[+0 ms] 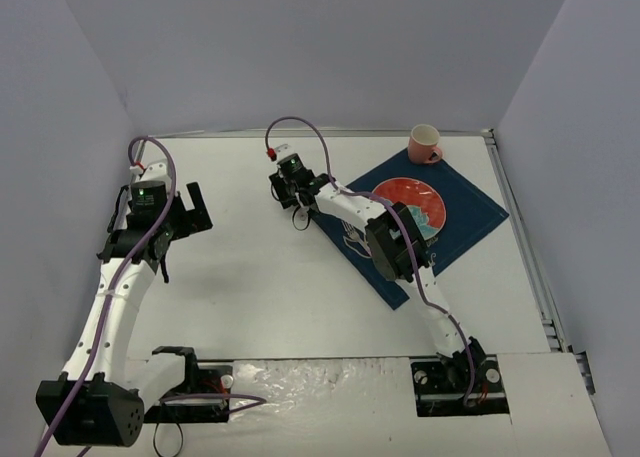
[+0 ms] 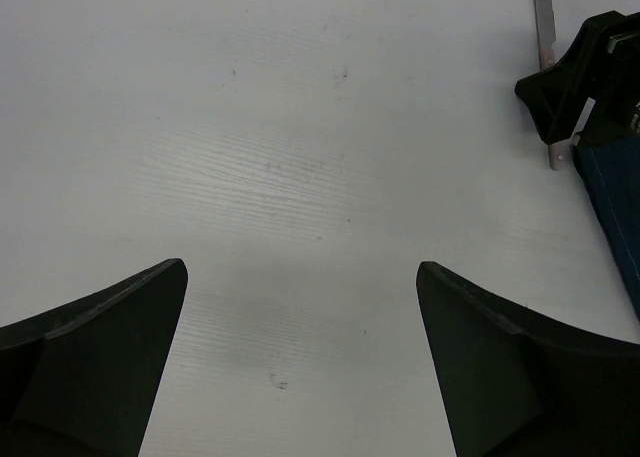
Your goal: Set the dinner table for one person
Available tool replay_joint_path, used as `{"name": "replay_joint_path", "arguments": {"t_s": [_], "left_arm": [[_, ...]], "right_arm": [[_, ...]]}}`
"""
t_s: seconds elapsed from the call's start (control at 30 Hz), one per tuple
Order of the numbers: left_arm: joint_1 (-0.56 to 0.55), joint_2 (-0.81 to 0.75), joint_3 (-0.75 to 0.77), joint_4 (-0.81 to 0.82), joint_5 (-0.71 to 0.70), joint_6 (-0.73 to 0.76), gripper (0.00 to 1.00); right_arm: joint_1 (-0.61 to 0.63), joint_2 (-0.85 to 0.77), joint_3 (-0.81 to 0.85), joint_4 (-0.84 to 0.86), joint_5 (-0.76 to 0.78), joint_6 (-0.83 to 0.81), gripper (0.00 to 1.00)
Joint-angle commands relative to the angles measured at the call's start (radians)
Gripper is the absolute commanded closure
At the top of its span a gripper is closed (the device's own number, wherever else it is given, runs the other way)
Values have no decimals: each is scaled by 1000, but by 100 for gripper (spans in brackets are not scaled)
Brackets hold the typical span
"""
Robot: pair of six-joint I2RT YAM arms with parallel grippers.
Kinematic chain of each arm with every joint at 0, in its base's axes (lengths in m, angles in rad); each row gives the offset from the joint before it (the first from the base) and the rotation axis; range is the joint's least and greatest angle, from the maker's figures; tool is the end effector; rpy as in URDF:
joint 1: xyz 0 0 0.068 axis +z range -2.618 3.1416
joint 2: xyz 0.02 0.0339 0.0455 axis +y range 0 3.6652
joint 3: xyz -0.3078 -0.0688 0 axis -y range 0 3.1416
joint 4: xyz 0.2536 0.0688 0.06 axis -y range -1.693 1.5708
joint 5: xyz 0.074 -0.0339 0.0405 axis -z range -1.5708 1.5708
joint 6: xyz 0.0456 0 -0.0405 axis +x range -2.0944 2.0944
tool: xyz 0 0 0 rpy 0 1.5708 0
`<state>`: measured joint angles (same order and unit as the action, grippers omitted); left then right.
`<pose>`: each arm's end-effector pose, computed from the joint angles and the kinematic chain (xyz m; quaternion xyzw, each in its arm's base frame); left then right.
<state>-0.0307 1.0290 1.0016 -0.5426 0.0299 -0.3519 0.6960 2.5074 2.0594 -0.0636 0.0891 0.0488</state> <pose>0.2170 -0.0080 0.3657 -0.1332 0.8672 -0.1041 0.4685 0.4835 0.3987 0.1816 -0.2528 0.8246 0.1478 0.4841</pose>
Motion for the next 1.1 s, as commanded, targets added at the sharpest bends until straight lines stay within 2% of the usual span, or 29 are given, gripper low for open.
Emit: {"name": "replay_joint_path", "arguments": {"t_s": [0.0, 0.3, 0.43, 0.6, 0.63, 0.77, 0.9, 1.07], "left_arm": [[11, -19, 12, 33, 11, -7, 3], [12, -21, 11, 33, 10, -5, 3], [13, -21, 11, 33, 11, -5, 3], [18, -24, 12, 36, 24, -5, 3], [20, -24, 12, 36, 25, -5, 3], [21, -34, 12, 36, 24, -1, 3], [21, -54, 14, 34, 15, 5, 3], [21, -79, 17, 29, 15, 10, 3]], "right_arm": [[-20, 12, 52, 21, 10, 4, 57], [-41, 52, 72, 21, -28, 25, 69], [-48, 52, 77, 21, -50, 19, 85], [-53, 23, 88, 21, -78, -12, 97], [-53, 6, 89, 21, -78, -25, 100], [-52, -81, 66, 22, -78, -83, 100], [-63, -274, -23, 22, -78, -200, 100], [-123, -507, -245, 21, -108, -294, 100]]}}
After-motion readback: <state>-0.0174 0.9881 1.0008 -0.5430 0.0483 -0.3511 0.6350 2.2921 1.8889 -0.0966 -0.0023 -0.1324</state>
